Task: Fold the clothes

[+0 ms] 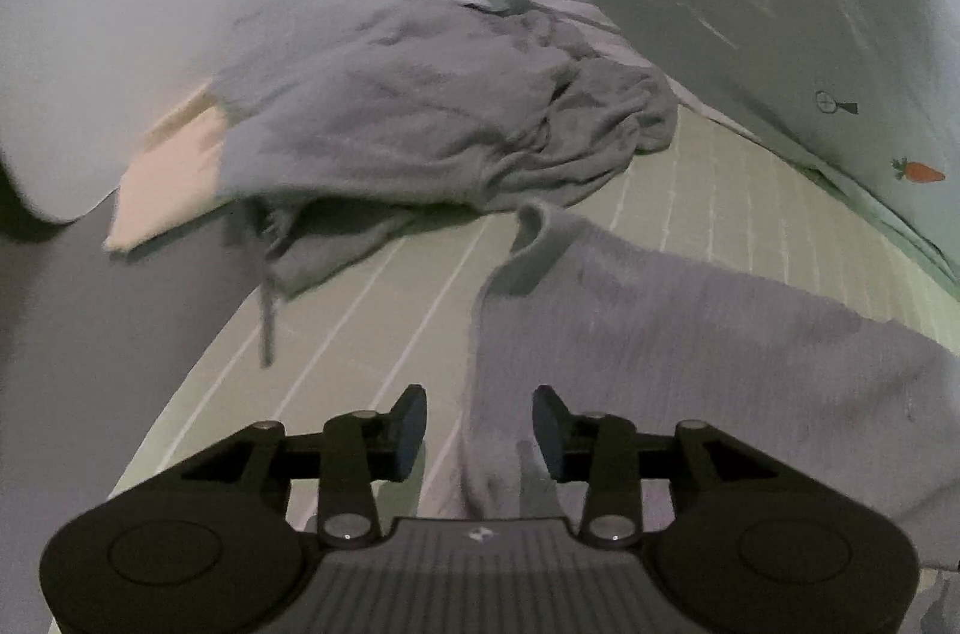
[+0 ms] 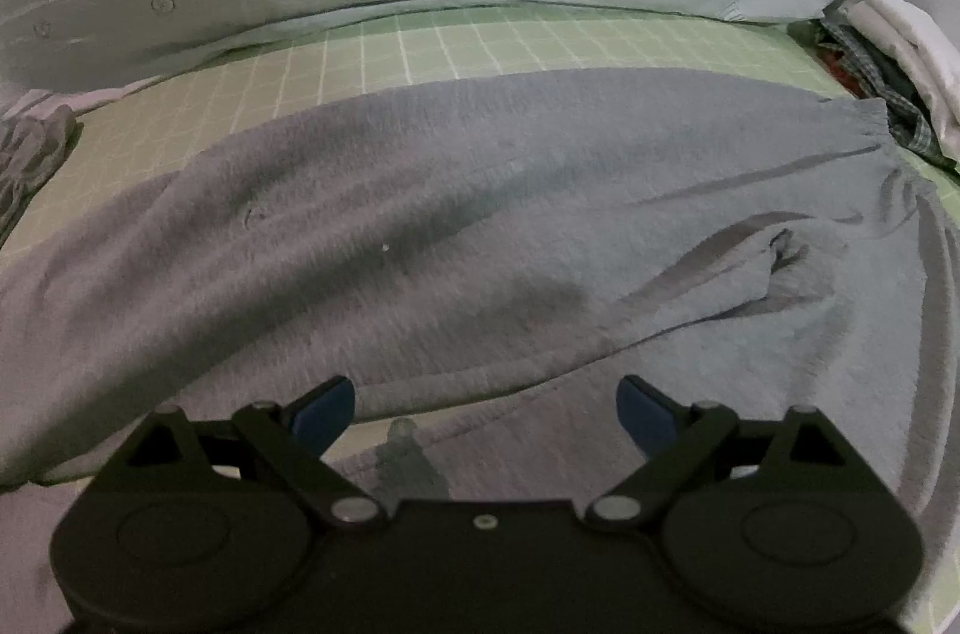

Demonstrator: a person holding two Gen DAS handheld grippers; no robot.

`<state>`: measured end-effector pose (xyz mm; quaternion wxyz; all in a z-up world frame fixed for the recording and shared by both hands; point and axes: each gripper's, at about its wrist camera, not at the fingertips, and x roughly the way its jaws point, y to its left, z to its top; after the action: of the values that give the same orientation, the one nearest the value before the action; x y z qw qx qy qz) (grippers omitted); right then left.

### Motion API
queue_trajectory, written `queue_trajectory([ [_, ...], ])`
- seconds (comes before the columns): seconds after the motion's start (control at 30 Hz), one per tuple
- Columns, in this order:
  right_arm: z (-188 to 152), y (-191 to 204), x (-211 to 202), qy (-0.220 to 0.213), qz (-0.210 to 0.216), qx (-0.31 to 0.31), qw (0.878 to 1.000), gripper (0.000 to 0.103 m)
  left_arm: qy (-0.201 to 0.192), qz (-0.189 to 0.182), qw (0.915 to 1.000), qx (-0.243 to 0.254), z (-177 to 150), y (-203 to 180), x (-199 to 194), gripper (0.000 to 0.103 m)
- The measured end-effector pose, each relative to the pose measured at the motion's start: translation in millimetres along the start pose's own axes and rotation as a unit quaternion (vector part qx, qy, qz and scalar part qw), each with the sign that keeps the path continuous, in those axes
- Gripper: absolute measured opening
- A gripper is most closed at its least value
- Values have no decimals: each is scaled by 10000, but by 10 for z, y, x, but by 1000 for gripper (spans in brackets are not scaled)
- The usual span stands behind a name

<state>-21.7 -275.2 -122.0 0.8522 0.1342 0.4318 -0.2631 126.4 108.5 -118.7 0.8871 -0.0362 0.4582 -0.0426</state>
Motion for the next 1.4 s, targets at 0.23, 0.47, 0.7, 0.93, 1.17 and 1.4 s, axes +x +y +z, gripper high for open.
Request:
queue_trajectory([
  [0.23,49,48,81,107,-155,-53,9998,95,128,-233,9994,217,332,-218,536,49],
  [0.47,80,10,207,316,-310,-9,9990,95,-4,191,9994,298,515,-305,860,2],
  [0.7,70,-112,234,390,-194,158,9989,95,-187,468,9987,-36,780,-259,798,16],
  [0.93,-27,-373,23,91,79,410,9991,98,-529,233,9983,26,511,-321,115,62],
  [1.17,-279,-755,-246,-92,65,853,9963,99,66,469,9988,116,-209,-194,-207,70],
  [1.4,-552,-948,-367,1,-102,725,9973,99,293,488,9984,-27,-635,-1,-149,69],
])
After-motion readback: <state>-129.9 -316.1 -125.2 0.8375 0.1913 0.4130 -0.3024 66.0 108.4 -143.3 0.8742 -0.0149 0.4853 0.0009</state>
